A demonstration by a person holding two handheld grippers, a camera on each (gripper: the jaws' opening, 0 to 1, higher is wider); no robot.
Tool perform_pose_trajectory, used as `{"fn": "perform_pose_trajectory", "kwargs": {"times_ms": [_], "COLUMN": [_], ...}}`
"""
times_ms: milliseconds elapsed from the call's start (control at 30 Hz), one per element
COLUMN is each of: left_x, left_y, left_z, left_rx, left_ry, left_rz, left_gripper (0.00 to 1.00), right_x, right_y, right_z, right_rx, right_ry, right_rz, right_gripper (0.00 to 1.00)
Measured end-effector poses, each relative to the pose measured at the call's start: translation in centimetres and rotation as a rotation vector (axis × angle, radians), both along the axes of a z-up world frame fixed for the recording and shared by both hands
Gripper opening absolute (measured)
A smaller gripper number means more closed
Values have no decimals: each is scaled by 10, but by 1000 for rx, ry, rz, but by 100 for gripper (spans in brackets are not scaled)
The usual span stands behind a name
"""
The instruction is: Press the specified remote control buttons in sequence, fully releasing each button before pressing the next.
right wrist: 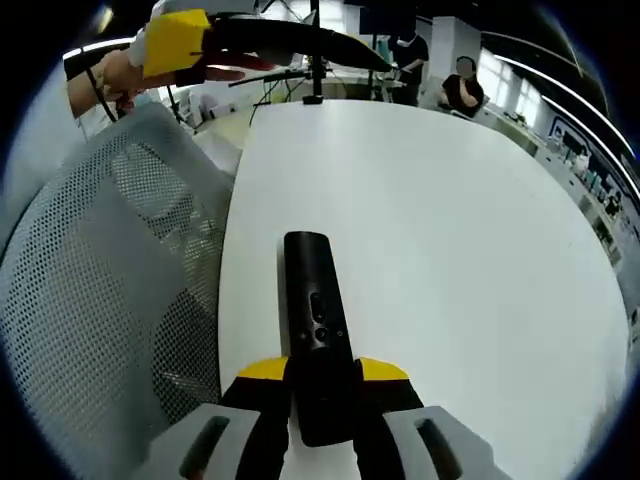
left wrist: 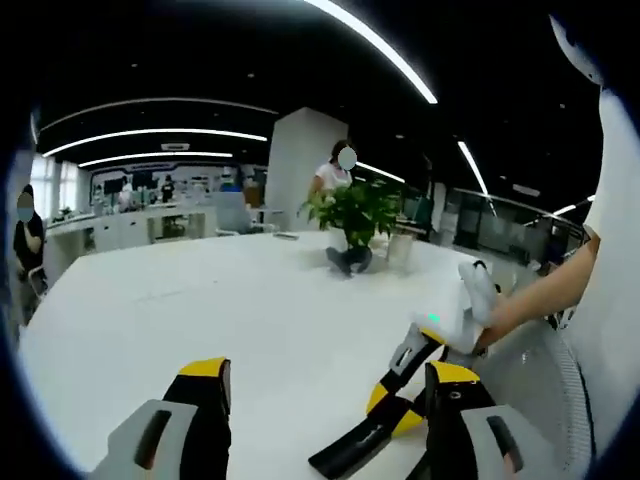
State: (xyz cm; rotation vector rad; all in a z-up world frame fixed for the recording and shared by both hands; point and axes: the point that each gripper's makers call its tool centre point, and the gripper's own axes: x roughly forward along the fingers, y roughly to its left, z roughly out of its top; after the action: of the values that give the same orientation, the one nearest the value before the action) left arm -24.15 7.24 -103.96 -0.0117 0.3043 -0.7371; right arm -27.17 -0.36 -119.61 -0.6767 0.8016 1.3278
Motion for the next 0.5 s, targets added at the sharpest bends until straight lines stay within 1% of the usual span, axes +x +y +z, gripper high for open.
{"fn": "perform_pose_trajectory", "kwargs": {"times_ms": [100,267,300,367,500], "left_x": [0,-5,-6,-7,-10], "left_y": [5,10,13,18,26], "left_z": [13,27,29,31,34], "left_rx": [-25,-47,-50,-60,-88], "left_ry": [-52,-98,-104,-99,-102], "left_rz": [48,84,95,119,153], "left_gripper": [92,98,99,99,99], "right_x": [0,4,6,10,23], "right_y": [0,1,1,0,0], "right_z": [0,1,1,1,1], "right_rx": [-16,-26,-29,-34,-41], "right_ry": [-1,17,20,21,35], "right_rz": [8,0,-2,-3,-18], "right_gripper": [21,21,21,21,21]}}
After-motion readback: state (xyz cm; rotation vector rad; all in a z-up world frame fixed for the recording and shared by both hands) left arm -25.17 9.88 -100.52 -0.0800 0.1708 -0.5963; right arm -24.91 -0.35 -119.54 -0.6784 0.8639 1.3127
